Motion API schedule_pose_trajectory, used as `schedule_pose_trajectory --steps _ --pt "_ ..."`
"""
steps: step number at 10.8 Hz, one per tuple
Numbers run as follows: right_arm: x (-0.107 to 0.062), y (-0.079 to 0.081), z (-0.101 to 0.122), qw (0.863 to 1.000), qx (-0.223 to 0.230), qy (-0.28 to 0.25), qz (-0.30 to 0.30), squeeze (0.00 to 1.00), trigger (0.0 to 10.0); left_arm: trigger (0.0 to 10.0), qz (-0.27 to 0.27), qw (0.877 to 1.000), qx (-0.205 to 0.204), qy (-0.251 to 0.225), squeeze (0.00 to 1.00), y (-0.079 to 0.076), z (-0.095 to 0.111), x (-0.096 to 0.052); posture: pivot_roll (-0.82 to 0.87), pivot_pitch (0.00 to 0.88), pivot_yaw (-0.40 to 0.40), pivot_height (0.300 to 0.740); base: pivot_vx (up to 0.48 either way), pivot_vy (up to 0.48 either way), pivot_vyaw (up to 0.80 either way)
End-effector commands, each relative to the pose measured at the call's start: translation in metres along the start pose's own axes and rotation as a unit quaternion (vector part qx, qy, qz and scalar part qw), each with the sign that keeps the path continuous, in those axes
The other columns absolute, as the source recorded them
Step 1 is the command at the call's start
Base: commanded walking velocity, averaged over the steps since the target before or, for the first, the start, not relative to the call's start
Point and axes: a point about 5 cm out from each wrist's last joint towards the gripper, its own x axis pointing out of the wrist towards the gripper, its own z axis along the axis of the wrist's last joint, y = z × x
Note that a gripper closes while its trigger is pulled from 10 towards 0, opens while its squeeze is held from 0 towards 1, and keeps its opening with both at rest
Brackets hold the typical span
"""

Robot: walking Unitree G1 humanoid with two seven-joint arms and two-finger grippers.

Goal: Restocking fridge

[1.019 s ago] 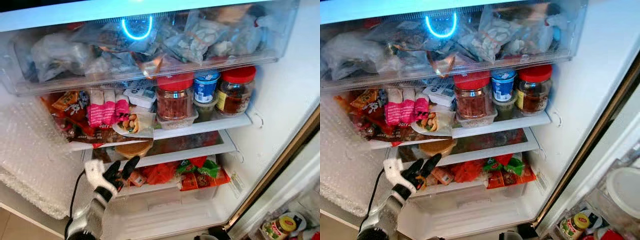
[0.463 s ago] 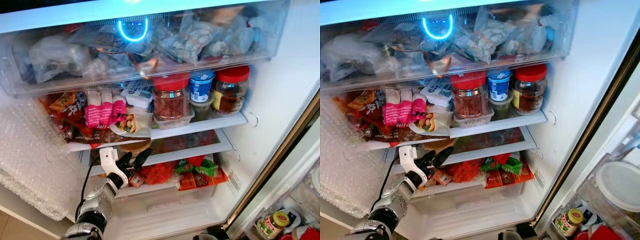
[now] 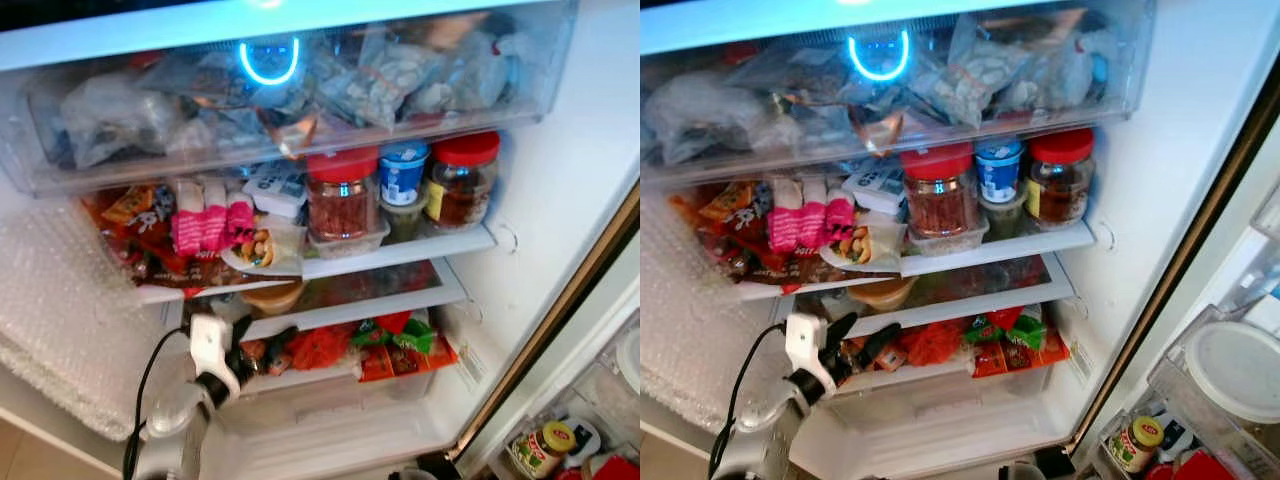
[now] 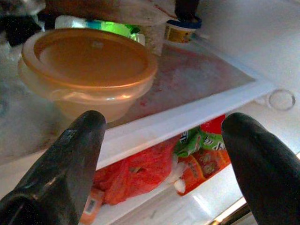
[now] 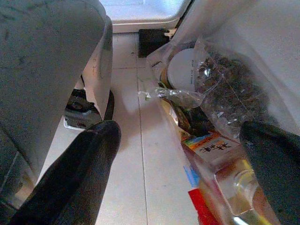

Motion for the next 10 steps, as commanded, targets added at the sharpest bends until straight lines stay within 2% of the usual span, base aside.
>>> schedule_pose_trajectory --steps 1,2,3,5,6,7,8,9,10 --pt "-0.001 0.010 -0.003 1.000 -0.006 0.005 0.017 0.00 10.0 10.0 0.002 0.999 0.043 0.002 0.00 0.000 0.005 -0.005 -0.14 0.000 0.076 0.647 0.000 0.000 0.00" --pt "-0.001 0.010 -0.004 1.000 -0.006 0.007 0.017 0.00 10.0 10.0 0.024 0.998 0.064 0.011 0.00 0.004 0.000 -0.015 -0.13 0.000 0.082 0.647 0.000 0.000 0.00" --pt "-0.001 0.012 -0.004 1.000 -0.001 0.006 0.015 0.00 10.0 10.0 0.077 0.994 0.079 0.011 0.00 0.011 -0.003 -0.027 -0.13 0.000 0.086 0.647 0.000 0.000 0.00" --pt "-0.001 0.014 -0.004 1.000 0.000 0.007 0.016 0.00 10.0 10.0 0.136 0.986 0.088 0.039 0.00 0.018 -0.014 -0.047 -0.12 0.000 0.090 0.647 0.000 0.000 0.00" --pt "-0.001 0.016 -0.004 1.000 0.000 0.006 0.018 0.00 10.0 10.0 0.129 0.986 0.090 0.062 0.00 0.010 -0.023 -0.063 -0.12 0.000 0.099 0.647 0.000 0.000 0.00" --pt "-0.001 0.016 -0.003 1.000 0.003 0.005 0.018 0.00 10.0 10.0 0.141 0.982 0.088 0.089 0.00 0.009 -0.033 -0.081 -0.11 0.000 0.098 0.647 0.000 0.000 0.00" --pt "-0.001 0.016 -0.003 1.000 0.003 0.005 0.018 0.00 10.0 10.0 0.162 0.975 0.091 0.125 0.00 0.015 -0.045 -0.093 -0.09 0.000 0.094 0.647 0.000 0.000 0.00" --pt "-0.001 0.016 -0.003 1.000 0.002 0.005 0.019 0.00 10.0 10.0 0.205 0.966 0.074 0.138 0.00 0.024 -0.053 -0.099 -0.08 0.000 0.092 0.647 0.000 0.000 0.00" --pt "-0.001 0.017 -0.002 1.000 0.004 0.006 0.021 0.00 10.0 10.0 0.268 0.947 0.024 0.175 0.00 0.038 -0.071 -0.106 -0.08 0.000 0.092 0.647 0.000 0.000 0.00"
